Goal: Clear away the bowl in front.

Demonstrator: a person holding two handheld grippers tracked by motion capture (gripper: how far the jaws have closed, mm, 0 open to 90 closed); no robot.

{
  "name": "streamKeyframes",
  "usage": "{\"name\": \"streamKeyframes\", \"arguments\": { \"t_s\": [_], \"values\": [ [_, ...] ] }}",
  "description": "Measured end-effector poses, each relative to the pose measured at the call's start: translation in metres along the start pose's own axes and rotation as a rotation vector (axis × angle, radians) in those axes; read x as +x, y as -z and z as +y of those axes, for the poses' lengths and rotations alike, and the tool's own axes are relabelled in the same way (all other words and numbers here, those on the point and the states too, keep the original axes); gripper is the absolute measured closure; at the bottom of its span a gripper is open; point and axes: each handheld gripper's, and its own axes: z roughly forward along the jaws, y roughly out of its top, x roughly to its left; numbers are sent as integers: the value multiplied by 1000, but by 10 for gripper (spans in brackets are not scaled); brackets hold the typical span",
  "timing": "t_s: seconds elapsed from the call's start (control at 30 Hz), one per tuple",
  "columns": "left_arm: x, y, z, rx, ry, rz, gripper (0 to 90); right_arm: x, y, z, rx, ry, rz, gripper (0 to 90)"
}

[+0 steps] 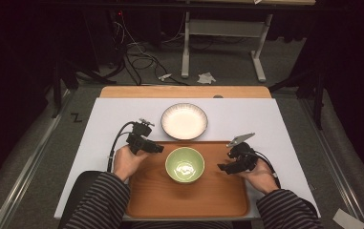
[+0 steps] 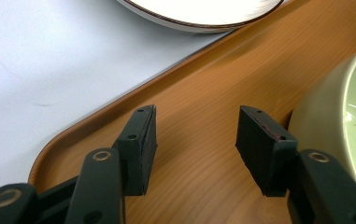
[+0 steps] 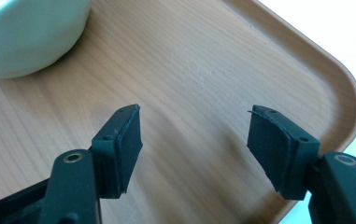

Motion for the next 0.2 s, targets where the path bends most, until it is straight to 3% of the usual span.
{"name": "streamKeyframes", "arguments": {
  "t_s": [0.2],
  "values": [
    [0, -1, 0, 1, 6, 0, 480, -1, 0, 0, 1, 1, 0, 366]
  ]
}}
